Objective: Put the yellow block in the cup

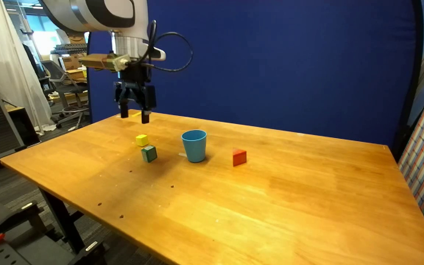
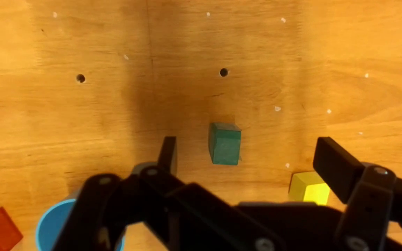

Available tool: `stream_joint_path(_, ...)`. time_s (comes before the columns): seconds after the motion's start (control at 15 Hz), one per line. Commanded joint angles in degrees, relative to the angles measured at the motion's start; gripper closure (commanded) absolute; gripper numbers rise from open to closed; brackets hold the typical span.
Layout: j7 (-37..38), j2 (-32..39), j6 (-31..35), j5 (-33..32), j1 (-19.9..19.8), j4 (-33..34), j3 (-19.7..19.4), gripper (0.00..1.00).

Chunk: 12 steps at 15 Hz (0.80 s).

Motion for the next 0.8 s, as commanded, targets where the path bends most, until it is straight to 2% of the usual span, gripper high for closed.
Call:
stream_joint_path(0.0,-2.1,7.7,3.3,0.9,0.4,4.6,0.1,0.0)
stream_joint_path(0.73,-4.7,20.8,3.6,0.8,2.7,15.8,2.7,0.0)
